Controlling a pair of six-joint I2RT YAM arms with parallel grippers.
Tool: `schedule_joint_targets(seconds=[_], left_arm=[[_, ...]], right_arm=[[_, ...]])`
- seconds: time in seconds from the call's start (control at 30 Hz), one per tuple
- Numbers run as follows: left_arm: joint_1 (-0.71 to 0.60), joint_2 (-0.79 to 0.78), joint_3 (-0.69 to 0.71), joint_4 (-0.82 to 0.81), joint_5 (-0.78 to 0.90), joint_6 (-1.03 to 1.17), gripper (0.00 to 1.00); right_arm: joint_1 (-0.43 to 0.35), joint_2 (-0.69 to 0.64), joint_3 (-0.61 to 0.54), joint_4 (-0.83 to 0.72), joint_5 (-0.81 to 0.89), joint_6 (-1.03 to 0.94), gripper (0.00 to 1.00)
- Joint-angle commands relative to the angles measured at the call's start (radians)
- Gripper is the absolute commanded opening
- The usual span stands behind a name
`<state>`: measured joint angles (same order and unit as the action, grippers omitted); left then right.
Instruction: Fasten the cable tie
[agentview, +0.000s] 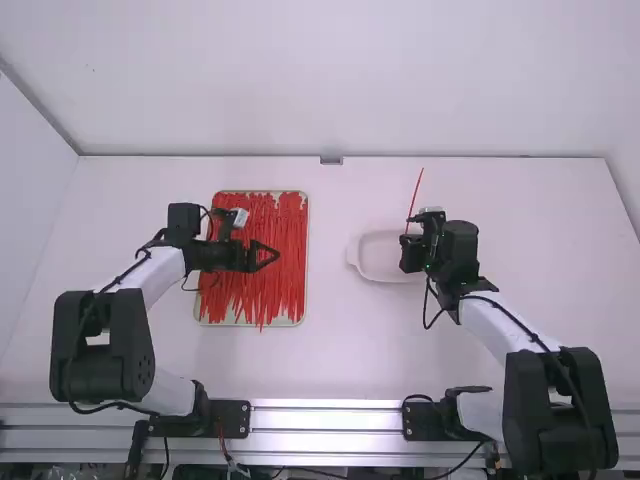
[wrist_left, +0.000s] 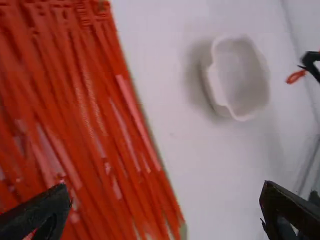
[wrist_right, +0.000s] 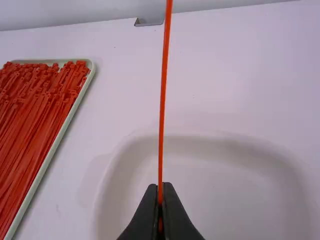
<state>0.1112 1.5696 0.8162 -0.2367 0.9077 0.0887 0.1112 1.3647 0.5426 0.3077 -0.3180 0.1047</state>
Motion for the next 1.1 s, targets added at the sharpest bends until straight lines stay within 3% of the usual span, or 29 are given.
schedule_joint_targets(seconds=[0.0, 1.07], left_arm=[[-0.006, 0.005, -0.007, -0.006, 0.111, 0.038, 0.99], [-0.006, 0.005, -0.007, 0.009, 0.157, 0.032, 0.99]], right_arm=[[0.001, -0.01, -0.007, 0.0, 0.005, 0.003, 0.0], [0.002, -0.01, -0.007, 0.002, 0.005, 0.003, 0.0]])
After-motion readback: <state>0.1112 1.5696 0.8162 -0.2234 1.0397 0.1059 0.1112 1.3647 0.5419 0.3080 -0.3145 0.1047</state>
